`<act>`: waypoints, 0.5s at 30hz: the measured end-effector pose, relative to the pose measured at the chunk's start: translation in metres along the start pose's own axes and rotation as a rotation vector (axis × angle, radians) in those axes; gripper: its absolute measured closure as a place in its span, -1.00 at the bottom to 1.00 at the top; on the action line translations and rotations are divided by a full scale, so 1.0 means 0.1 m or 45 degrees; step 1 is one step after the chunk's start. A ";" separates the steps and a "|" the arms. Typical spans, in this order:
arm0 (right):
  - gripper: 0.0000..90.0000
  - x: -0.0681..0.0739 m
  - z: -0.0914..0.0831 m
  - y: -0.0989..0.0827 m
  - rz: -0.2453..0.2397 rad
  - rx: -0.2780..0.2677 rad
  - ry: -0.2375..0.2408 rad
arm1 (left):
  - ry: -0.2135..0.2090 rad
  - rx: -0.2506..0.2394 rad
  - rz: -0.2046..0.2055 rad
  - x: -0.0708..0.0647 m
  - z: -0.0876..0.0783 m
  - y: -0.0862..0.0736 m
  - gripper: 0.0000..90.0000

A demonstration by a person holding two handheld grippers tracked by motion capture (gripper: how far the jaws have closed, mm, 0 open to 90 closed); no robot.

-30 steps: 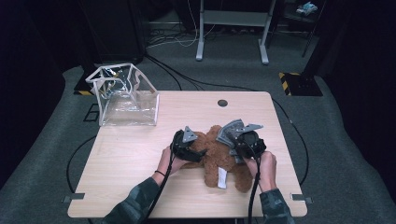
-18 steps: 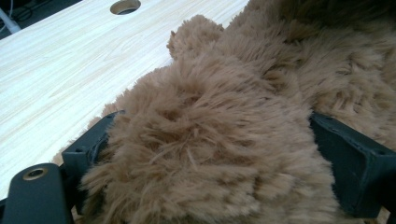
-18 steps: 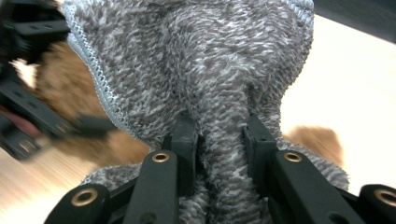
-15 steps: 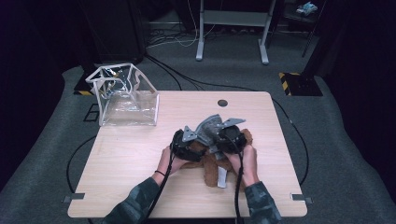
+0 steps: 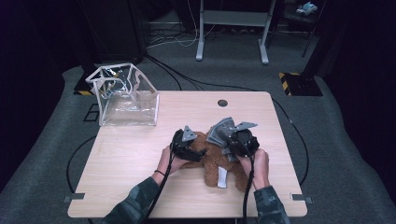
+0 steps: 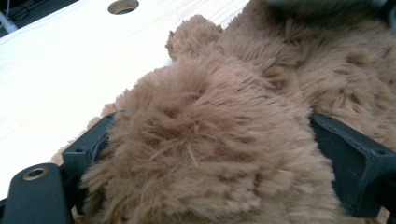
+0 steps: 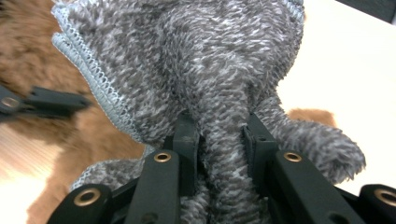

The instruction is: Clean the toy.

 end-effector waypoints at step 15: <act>0.61 -0.22 -0.15 -0.15 0.127 -0.081 -0.001 | -0.024 0.031 0.004 0.02 -0.02 0.02 -0.74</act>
Point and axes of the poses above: each handheld gripper's, and its own axes: z roughly forward along the jaws, y roughly out of its top, x roughly to its left, the point moved 4 cm from there along z, roughly forward along the jaws, and after that the axes turned 10 degrees about z, right-handed, at the moved point
